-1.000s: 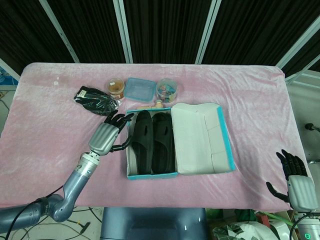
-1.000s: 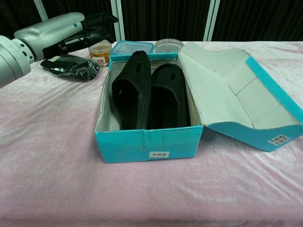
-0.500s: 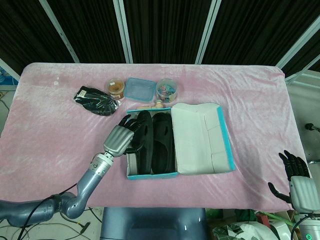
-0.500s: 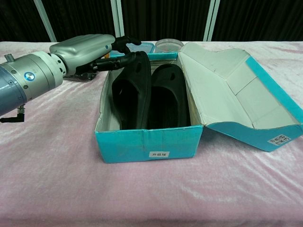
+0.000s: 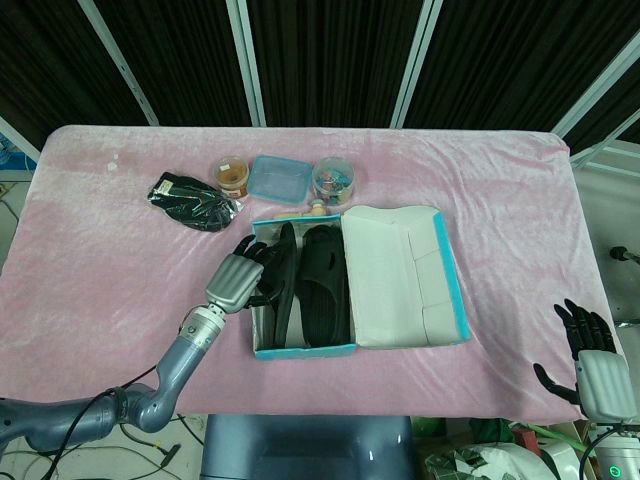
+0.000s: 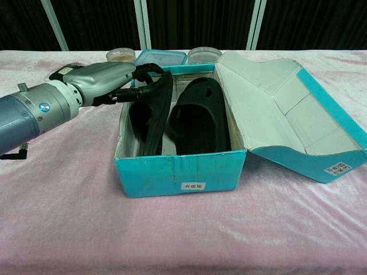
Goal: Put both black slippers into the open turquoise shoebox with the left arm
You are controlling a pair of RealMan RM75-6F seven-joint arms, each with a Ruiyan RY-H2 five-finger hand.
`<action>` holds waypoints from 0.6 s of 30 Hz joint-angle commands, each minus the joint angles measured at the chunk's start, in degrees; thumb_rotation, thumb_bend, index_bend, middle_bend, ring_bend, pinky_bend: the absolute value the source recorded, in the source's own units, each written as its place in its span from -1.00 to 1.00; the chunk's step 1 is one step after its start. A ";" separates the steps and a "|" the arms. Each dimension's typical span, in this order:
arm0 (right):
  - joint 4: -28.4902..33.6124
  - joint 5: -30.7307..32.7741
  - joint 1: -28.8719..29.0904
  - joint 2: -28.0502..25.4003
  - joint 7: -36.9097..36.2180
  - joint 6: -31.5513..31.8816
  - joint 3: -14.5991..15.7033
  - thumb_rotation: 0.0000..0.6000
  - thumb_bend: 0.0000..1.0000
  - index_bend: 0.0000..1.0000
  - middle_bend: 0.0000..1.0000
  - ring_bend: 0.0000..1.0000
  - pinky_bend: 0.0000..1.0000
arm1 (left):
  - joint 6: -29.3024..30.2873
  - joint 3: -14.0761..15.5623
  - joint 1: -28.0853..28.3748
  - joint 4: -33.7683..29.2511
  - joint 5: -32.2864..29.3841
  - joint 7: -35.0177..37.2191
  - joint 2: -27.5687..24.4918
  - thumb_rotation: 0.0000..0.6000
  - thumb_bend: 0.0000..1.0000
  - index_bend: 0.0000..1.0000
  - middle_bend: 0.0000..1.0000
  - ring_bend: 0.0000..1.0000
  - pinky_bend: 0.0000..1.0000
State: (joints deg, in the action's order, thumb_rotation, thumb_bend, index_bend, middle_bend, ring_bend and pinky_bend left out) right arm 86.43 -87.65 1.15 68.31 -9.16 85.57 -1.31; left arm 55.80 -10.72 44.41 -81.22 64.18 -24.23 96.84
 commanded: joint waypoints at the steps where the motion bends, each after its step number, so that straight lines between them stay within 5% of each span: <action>1: 0.04 0.03 -0.05 -0.03 0.07 0.06 0.00 1.00 -0.60 -1.00 -0.97 -1.00 -0.92 | -0.67 -0.01 0.30 0.36 -1.15 -0.52 0.28 -1.00 -0.22 -1.00 -0.59 -0.74 -0.85; 5: 0.08 0.05 -0.13 -0.14 0.07 0.18 -0.01 1.00 -0.60 -1.00 -0.97 -1.00 -0.92 | 0.83 -0.65 -0.21 -1.43 -0.42 0.80 -0.86 -1.00 -0.25 -1.00 -0.62 -0.74 -0.85; 11: -0.09 -0.28 0.22 -0.07 -0.15 -0.01 -0.11 1.00 -0.60 -1.00 -0.97 -1.00 -0.92 | 10.32 -1.08 -4.24 -7.66 7.00 6.28 -5.16 -1.00 -0.75 -1.00 -0.65 -0.76 -0.85; 18: -0.69 -0.54 1.17 -0.23 -0.43 -0.77 -0.56 1.00 -0.60 -1.00 -0.97 -1.00 -0.92 | 22.93 1.91 -13.05 -16.35 13.28 9.64 -13.49 -1.00 -0.83 -0.98 -0.62 -0.76 -0.85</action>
State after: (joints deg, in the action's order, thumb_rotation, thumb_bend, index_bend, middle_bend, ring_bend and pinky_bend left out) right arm 85.80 -88.14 2.25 68.12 -9.55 84.86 -1.81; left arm 74.15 -10.44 35.39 -93.82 74.67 -16.45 87.17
